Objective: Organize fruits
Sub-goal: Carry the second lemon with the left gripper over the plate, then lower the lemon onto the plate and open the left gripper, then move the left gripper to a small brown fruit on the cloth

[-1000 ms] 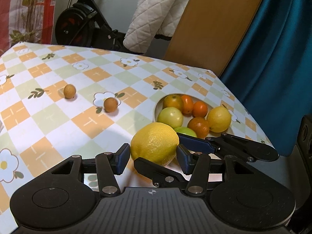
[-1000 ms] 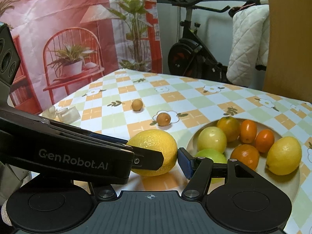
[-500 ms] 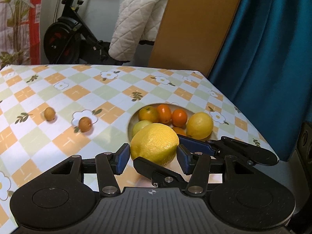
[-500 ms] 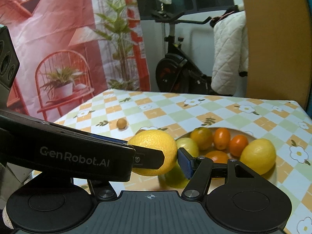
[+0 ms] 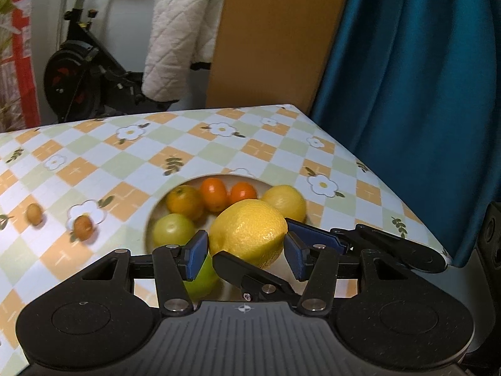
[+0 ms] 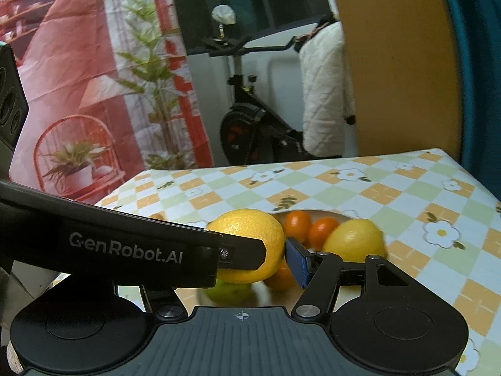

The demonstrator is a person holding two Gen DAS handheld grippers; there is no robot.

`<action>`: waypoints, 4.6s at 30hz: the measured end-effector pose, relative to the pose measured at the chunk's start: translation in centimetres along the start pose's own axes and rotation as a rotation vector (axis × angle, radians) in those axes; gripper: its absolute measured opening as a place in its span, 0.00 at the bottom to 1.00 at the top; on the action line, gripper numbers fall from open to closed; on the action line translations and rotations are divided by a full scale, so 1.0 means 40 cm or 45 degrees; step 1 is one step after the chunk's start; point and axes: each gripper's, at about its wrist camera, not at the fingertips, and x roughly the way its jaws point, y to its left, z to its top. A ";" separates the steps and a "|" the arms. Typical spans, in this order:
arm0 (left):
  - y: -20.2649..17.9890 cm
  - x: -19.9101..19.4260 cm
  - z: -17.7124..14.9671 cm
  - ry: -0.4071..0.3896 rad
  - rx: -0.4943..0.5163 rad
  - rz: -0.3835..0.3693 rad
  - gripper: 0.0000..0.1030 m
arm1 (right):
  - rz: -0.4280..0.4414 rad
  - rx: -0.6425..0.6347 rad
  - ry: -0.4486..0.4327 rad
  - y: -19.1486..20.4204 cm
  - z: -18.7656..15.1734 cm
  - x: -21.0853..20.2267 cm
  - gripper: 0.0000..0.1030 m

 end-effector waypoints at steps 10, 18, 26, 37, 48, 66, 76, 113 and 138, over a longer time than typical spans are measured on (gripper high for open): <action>-0.039 0.071 0.008 0.061 0.071 -0.007 0.55 | -0.057 0.094 0.010 -0.082 -0.031 0.020 0.57; -0.029 0.099 0.017 0.072 0.079 0.014 0.56 | -0.055 0.106 0.004 -0.096 -0.039 0.053 0.58; -0.015 0.106 0.022 0.064 0.063 0.009 0.57 | -0.057 0.068 -0.038 -0.089 -0.043 0.070 0.58; -0.020 0.127 0.007 0.106 0.076 -0.003 0.57 | -0.085 0.029 -0.008 -0.083 -0.060 0.077 0.54; -0.006 0.098 0.015 0.059 0.040 0.012 0.57 | -0.107 -0.028 0.001 -0.064 -0.069 0.074 0.53; 0.131 -0.038 -0.046 -0.082 -0.208 0.161 0.58 | -0.171 -0.168 -0.073 -0.018 -0.083 0.049 0.75; 0.175 -0.080 -0.089 -0.134 -0.280 0.230 0.58 | -0.196 -0.231 -0.095 0.006 -0.093 0.044 0.75; 0.511 -0.131 0.044 -0.264 -0.257 0.396 0.57 | -0.072 -0.240 0.040 0.349 0.030 0.373 0.37; 0.542 -0.010 0.016 -0.120 -0.222 0.358 0.51 | -0.146 -0.099 0.180 0.297 -0.023 0.450 0.24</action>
